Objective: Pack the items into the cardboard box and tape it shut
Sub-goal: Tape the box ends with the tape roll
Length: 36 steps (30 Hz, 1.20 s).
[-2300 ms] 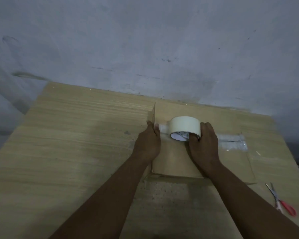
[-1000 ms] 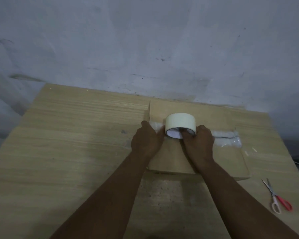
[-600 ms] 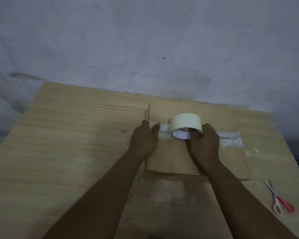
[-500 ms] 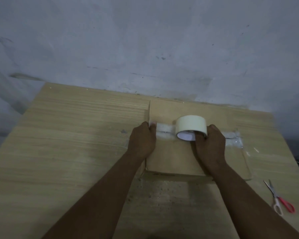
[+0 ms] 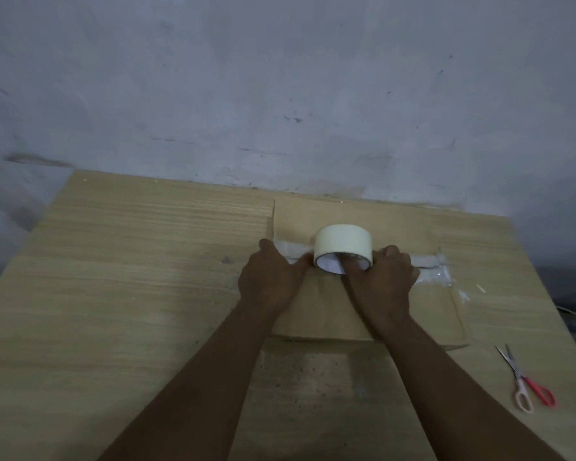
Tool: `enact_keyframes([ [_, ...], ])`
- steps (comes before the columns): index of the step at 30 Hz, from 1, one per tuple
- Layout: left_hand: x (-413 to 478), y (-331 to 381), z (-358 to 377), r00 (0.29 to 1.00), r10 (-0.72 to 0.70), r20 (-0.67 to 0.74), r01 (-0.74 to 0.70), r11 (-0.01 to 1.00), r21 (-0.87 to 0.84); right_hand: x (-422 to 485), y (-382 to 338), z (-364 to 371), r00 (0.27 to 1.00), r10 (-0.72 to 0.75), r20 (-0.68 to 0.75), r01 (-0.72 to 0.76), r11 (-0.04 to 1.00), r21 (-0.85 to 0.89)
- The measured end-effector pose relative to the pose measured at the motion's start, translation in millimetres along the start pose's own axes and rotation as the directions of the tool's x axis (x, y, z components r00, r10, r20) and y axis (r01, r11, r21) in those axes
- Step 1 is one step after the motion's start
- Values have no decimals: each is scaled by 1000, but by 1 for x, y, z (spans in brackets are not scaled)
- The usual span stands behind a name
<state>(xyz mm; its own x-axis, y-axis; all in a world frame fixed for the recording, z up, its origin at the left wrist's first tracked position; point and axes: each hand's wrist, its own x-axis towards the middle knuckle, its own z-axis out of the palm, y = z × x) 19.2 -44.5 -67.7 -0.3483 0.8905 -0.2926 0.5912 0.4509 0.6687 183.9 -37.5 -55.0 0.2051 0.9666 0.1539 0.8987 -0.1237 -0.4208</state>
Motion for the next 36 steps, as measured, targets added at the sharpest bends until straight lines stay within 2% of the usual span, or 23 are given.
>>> enact_keyframes([
  [4,0,-1,1,998,35,-60,-31,997,77,-3,-2,-3,999,-18,32,16,997,69],
  [9,0,-5,4,986,112,-123,-98,989,112,1,8,-9,1000,-6,-18,10,963,269],
  [12,1,-4,4,976,118,-181,-91,984,153,3,13,-10,1000,2,-26,6,952,305],
  [15,-5,-1,3,978,99,-186,-64,980,187,2,14,-10,999,-35,-30,42,954,296],
  [18,-13,5,4,981,98,-170,-39,947,319,2,21,-8,995,-96,-31,100,974,204],
  [19,-14,6,7,981,115,-159,-46,923,383,3,23,-7,994,-101,-30,105,983,149],
  [21,-14,6,13,954,253,-159,-140,849,510,4,27,-5,994,-107,-31,108,993,50],
  [24,-15,0,17,869,490,-65,-346,697,628,4,27,-5,992,-119,-37,119,993,2],
  [27,-23,-6,18,839,538,85,-449,595,666,4,27,-7,993,-118,-20,118,993,8],
  [32,-43,-8,17,800,552,236,-571,579,581,7,28,-10,993,-111,39,110,994,7],
  [36,-56,-15,13,726,617,305,-675,556,484,7,29,-12,987,-146,74,144,989,30],
])
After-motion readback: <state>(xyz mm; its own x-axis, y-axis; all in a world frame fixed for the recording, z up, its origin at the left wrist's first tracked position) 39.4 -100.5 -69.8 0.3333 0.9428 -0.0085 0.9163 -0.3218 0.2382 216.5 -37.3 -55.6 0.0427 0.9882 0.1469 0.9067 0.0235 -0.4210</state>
